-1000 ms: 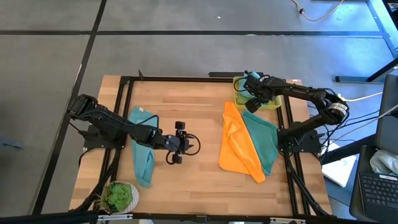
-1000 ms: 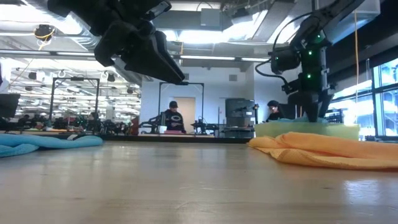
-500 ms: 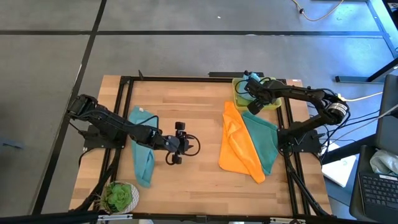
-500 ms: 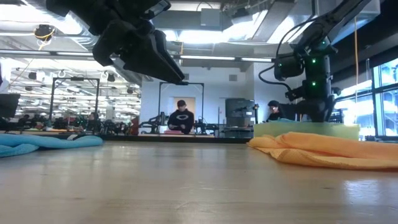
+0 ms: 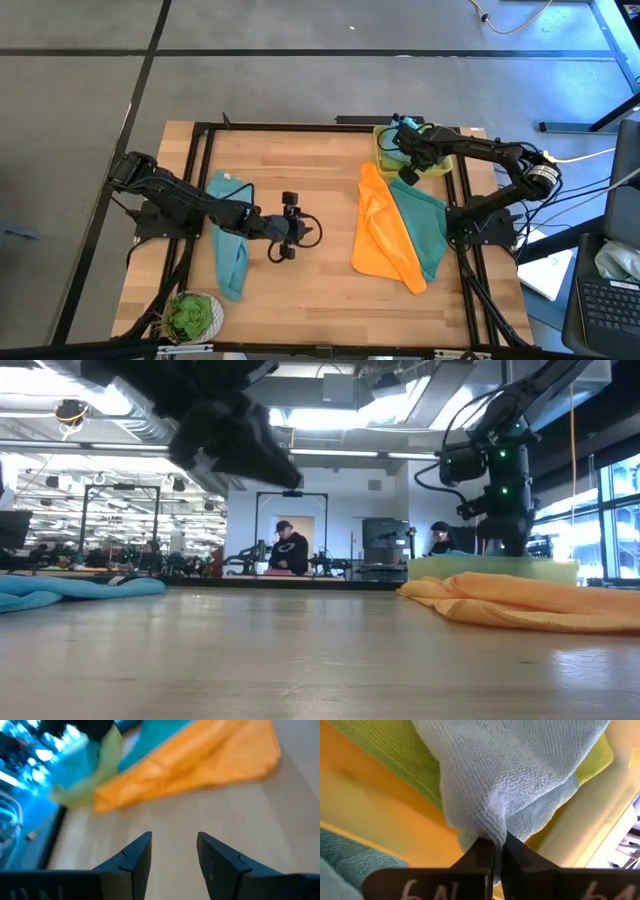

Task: Fold microfiber towels
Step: Put the folded blue microfiber cloth into the yellow bin

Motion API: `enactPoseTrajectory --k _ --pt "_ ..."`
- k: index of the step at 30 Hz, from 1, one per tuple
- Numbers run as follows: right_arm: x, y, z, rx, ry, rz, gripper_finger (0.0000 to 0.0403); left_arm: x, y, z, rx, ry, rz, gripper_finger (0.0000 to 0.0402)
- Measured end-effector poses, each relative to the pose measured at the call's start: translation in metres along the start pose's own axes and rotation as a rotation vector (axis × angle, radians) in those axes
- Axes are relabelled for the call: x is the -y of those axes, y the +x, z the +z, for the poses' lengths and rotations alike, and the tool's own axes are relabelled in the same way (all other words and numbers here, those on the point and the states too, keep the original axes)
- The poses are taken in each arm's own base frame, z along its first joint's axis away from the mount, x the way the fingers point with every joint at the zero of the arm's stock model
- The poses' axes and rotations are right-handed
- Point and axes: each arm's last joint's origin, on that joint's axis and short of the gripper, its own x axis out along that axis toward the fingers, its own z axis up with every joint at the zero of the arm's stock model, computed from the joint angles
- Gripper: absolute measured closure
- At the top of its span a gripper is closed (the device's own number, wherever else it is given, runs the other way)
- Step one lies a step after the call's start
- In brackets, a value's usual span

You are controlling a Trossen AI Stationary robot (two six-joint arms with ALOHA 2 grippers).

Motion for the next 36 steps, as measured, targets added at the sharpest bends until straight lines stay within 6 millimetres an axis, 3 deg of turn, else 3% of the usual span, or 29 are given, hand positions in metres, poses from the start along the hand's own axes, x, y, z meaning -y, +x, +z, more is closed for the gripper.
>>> enactPoseTrajectory --k 7,13,16,20,28,36 --pt "-0.002 -0.03 0.018 0.087 -0.077 -0.003 0.0395 -0.038 0.011 0.02 0.279 -0.002 0.031 0.0252" --pt "0.004 -0.064 0.032 0.14 -0.118 -0.013 0.0394 -0.09 0.041 0.0 0.329 -0.047 0.009 0.0252" --pt "0.009 -0.078 0.037 0.167 -0.116 -0.012 0.0391 -0.115 0.065 -0.005 0.355 -0.057 0.008 0.0252" --pt "0.012 -0.086 0.039 0.171 -0.113 -0.012 0.0395 -0.142 0.106 0.005 0.368 -0.048 -0.003 0.0246" --pt "0.01 -0.085 0.036 0.146 -0.104 0.024 0.0389 -0.177 0.179 0.028 0.226 -0.025 0.056 0.0244" --pt "0.012 -0.09 0.032 0.165 -0.101 0.03 0.0395 -0.202 0.232 0.024 0.16 -0.12 0.108 0.0244"
